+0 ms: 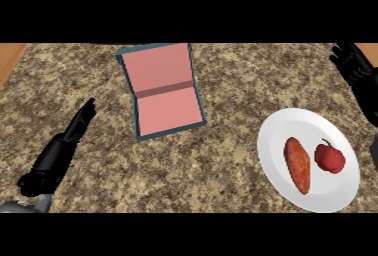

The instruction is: Pick the bell pepper from the plate and place it in the cardboard box

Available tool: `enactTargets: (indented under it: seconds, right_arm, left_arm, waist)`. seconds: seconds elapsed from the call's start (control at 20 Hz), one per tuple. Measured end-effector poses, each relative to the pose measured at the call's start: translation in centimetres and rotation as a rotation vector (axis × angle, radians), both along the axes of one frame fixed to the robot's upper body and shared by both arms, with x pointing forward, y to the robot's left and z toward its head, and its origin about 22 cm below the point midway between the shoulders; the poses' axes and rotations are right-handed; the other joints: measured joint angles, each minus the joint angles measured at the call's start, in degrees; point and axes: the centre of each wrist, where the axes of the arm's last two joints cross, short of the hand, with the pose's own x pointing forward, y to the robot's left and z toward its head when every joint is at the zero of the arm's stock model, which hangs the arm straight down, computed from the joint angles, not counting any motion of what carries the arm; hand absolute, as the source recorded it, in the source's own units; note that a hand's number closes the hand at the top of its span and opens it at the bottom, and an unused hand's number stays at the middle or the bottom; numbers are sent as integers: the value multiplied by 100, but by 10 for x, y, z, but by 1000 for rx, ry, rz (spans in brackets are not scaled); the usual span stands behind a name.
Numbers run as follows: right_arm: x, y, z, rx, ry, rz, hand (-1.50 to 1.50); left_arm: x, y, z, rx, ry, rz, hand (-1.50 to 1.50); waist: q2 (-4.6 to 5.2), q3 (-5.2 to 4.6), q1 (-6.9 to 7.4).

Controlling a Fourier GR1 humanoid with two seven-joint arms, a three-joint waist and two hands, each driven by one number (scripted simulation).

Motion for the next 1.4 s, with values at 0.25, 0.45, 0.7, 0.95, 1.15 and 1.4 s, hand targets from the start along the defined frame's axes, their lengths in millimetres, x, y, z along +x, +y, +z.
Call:
enactTargets:
  seconds: [0.25, 0.45, 0.7, 0.95, 1.15, 1.4]
  right_arm:
    - [-24, -25, -29, 55, 8, -98, -150]
    - [-47, -57, -28, -311, 40, -131, -150]
    - [-99, -82, -91, -300, 6, -195, -150]
    - [-141, -114, -121, -254, -94, -152, -150]
    - [-148, -139, -111, -431, -89, -147, -150]
    - [-141, -148, -81, -670, 53, -77, -150]
  left_arm:
    - [2, 38, -6, 95, 45, 224, 0]
    - [-2, 67, -11, 148, 96, 374, 0]
    - [-3, 81, -22, 170, 159, 485, 0]
    - [8, 85, -26, 180, 172, 506, 0]
    - [14, 89, -23, 187, 175, 498, 0]
    - [15, 87, -21, 186, 175, 490, 0]
  waist:
    - [-65, -8, -87]
    - [-37, -66, -140]
    - [-65, -18, -241]
    - [-70, -11, -158]
    - [-71, -17, -68]
    - [-74, -26, 0]
